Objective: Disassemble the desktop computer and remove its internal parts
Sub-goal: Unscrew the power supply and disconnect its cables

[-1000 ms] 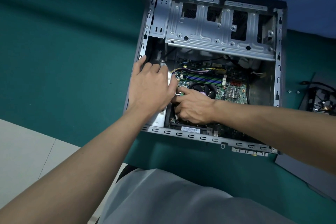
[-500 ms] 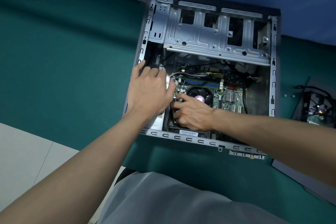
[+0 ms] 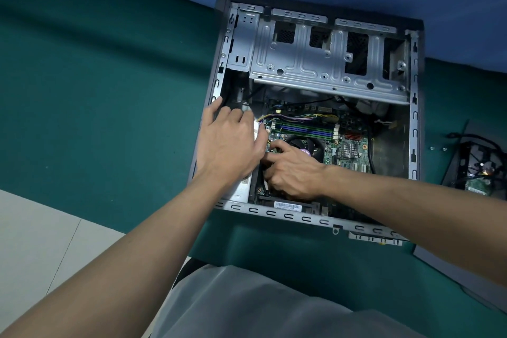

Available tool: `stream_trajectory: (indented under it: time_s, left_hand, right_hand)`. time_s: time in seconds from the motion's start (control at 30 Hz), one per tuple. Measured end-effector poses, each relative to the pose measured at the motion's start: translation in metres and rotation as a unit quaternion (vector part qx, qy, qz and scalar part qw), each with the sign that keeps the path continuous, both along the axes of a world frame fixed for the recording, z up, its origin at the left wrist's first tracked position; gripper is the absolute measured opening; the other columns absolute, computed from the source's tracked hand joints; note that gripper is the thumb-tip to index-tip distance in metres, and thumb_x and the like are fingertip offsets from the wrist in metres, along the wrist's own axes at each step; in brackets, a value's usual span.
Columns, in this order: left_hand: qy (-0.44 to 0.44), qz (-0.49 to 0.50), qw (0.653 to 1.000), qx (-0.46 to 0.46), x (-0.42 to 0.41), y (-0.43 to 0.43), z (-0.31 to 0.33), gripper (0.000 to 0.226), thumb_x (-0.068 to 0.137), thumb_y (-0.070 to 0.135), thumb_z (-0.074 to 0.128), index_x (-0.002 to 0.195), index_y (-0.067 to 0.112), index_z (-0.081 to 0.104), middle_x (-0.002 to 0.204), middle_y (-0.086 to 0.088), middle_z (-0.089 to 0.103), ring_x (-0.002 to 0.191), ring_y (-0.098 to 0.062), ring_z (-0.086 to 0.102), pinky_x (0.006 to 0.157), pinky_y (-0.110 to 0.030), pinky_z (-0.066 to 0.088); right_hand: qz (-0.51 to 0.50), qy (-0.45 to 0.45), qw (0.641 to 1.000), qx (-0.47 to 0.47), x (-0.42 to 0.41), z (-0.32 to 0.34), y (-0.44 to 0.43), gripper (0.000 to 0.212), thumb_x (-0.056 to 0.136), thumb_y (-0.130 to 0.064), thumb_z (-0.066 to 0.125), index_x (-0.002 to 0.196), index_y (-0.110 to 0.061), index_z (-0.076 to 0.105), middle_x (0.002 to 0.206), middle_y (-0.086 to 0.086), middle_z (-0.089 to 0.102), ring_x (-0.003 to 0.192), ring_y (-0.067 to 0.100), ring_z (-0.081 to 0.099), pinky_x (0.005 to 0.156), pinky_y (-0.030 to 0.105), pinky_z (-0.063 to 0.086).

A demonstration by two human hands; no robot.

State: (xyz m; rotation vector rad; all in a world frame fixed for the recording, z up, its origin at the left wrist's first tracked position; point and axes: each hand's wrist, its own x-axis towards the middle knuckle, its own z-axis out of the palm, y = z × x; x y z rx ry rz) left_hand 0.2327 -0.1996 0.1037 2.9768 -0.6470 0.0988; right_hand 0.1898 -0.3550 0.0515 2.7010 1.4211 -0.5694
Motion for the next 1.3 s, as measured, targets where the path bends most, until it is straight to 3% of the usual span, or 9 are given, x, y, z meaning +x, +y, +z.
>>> stream_trajectory:
  time_s: [0.17, 0.43, 0.6, 0.77, 0.83, 0.9, 1.0, 1.13, 1.3]
  left_hand:
    - [0.003, 0.001, 1.0, 0.004, -0.001, -0.001, 0.0, 0.044, 0.094, 0.037, 0.037, 0.082, 0.007, 0.067, 0.073, -0.005, 0.064, 0.078, -0.023, 0.058, 0.109, -0.036, 0.024]
    - [0.005, 0.002, 1.0, 0.001, -0.001, 0.0, -0.001, 0.044, 0.094, 0.038, 0.037, 0.083, 0.008, 0.067, 0.073, -0.005, 0.065, 0.078, -0.022, 0.058, 0.109, -0.035, 0.023]
    - [0.005, -0.002, 1.0, 0.003, 0.0, -0.002, 0.0, 0.044, 0.095, 0.038, 0.038, 0.084, 0.008, 0.068, 0.073, -0.005, 0.065, 0.078, -0.022, 0.058, 0.109, -0.036, 0.024]
    - [0.007, 0.0, 1.0, 0.006, 0.0, 0.0, 0.001, 0.044, 0.095, 0.038, 0.038, 0.088, 0.007, 0.068, 0.074, -0.006, 0.066, 0.079, -0.023, 0.059, 0.109, -0.036, 0.024]
    - [0.011, 0.0, 1.0, 0.004, 0.0, 0.0, 0.001, 0.043, 0.095, 0.038, 0.039, 0.086, 0.007, 0.068, 0.074, -0.006, 0.066, 0.079, -0.022, 0.059, 0.109, -0.037, 0.024]
    - [0.01, -0.002, 1.0, -0.002, -0.001, 0.0, 0.001, 0.042, 0.094, 0.037, 0.039, 0.084, 0.008, 0.068, 0.073, -0.005, 0.065, 0.077, -0.022, 0.059, 0.109, -0.037, 0.024]
    - [0.007, -0.004, 1.0, -0.009, -0.001, 0.0, 0.0, 0.04, 0.093, 0.036, 0.042, 0.083, 0.008, 0.068, 0.071, -0.005, 0.065, 0.076, -0.021, 0.059, 0.108, -0.037, 0.025]
    - [0.002, -0.002, 1.0, -0.01, 0.0, 0.0, 0.001, 0.036, 0.093, 0.034, 0.045, 0.079, 0.009, 0.067, 0.07, -0.003, 0.064, 0.074, -0.021, 0.058, 0.107, -0.036, 0.024]
    - [-0.001, 0.001, 1.0, -0.008, -0.002, 0.0, -0.001, 0.036, 0.093, 0.035, 0.043, 0.074, 0.012, 0.064, 0.069, -0.001, 0.062, 0.074, -0.019, 0.057, 0.107, -0.035, 0.024]
  right_hand:
    - [0.016, -0.017, 1.0, -0.012, -0.007, -0.001, 0.002, 0.029, 0.084, -0.019, 0.056, 0.055, -0.017, 0.06, 0.063, -0.01, 0.061, 0.088, 0.017, 0.043, 0.103, 0.043, 0.03]
    - [-0.016, 0.017, 0.999, -0.027, -0.003, 0.003, 0.002, 0.031, 0.089, -0.018, 0.047, 0.059, -0.025, 0.051, 0.069, -0.013, 0.059, 0.093, 0.015, 0.041, 0.108, 0.04, 0.019]
    - [-0.022, 0.028, 0.999, -0.005, -0.005, 0.016, -0.009, 0.033, 0.088, -0.018, 0.047, 0.056, -0.023, 0.044, 0.065, -0.01, 0.052, 0.085, 0.011, 0.025, 0.099, 0.04, 0.031]
    - [-0.109, 0.043, 0.992, 0.053, -0.01, 0.038, -0.012, 0.028, 0.091, -0.03, 0.045, 0.086, -0.018, 0.069, 0.12, 0.003, 0.058, 0.115, 0.021, 0.042, 0.104, 0.043, 0.031]
    - [-0.164, -0.001, 0.983, 0.084, -0.01, 0.051, -0.019, 0.024, 0.085, -0.039, 0.053, 0.086, -0.025, 0.072, 0.123, 0.007, 0.052, 0.118, 0.029, 0.04, 0.095, 0.046, 0.038]
    - [-0.252, -0.028, 0.964, 0.077, -0.003, 0.067, -0.035, 0.026, 0.084, -0.044, 0.054, 0.092, -0.027, 0.072, 0.101, 0.002, 0.049, 0.098, 0.023, 0.041, 0.075, 0.036, 0.04]
    - [-0.316, 0.01, 0.948, 0.044, 0.009, 0.081, -0.065, 0.028, 0.09, -0.011, 0.058, 0.116, -0.019, 0.066, 0.093, 0.002, 0.059, 0.092, 0.025, 0.054, 0.081, 0.041, 0.049]
    - [-0.401, 0.092, 0.908, 0.072, 0.02, 0.085, -0.07, 0.048, 0.089, -0.01, 0.052, 0.136, -0.019, 0.051, 0.14, 0.001, 0.051, 0.13, 0.021, 0.043, 0.111, 0.044, 0.032]
    - [-0.386, -0.023, 0.913, 0.128, 0.03, 0.076, -0.05, 0.042, 0.087, -0.001, 0.055, 0.126, -0.015, 0.062, 0.13, 0.001, 0.06, 0.115, 0.025, 0.057, 0.092, 0.044, 0.049]
